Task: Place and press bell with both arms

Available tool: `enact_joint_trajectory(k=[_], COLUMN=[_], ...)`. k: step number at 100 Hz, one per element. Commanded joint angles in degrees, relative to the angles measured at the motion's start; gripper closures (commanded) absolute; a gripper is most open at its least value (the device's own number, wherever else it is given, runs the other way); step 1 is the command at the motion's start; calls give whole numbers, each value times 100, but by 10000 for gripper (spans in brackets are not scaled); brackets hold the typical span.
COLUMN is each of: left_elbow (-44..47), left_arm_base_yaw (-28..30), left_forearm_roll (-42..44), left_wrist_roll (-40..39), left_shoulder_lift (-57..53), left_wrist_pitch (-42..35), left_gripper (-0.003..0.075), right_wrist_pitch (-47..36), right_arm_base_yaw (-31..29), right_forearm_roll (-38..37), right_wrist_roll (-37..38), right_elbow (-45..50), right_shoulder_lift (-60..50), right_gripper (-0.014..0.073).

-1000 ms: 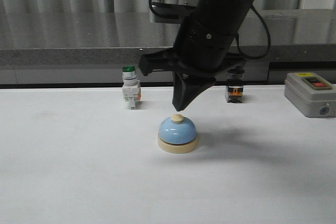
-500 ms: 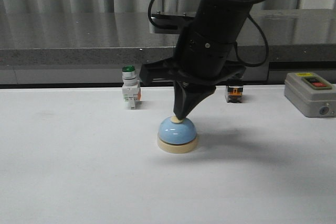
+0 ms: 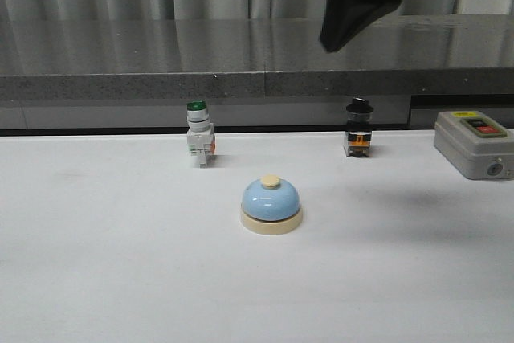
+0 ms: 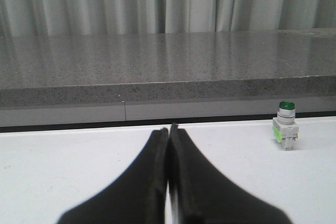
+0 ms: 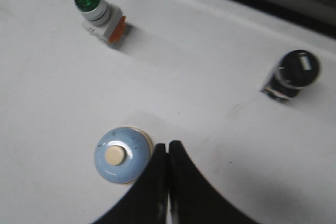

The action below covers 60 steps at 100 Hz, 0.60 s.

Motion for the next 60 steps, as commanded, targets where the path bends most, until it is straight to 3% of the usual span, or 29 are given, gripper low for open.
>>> enact_joint_trajectory(k=[1,37,60], left_elbow=[242,242,242], left_arm_base_yaw=[17,17,17], left_forearm_roll=[-79,-79,-79], left_wrist_roll=[-56,-56,-56], left_shoulder_lift=[-170,-170,-170], left_wrist_pitch=[-477,-477,-477], left_gripper=[741,741,741], right_wrist_pitch=[-152,-438,-535], right_arm_base_yaw=[-280,-1610,-2152], right_forearm_roll=[-144,-225,-361], right_wrist_roll=[0,0,0], right_elbow=[52,1754,2836], right_shoulder_lift=[-705,-2873,-4429], right_gripper=[654,654,654])
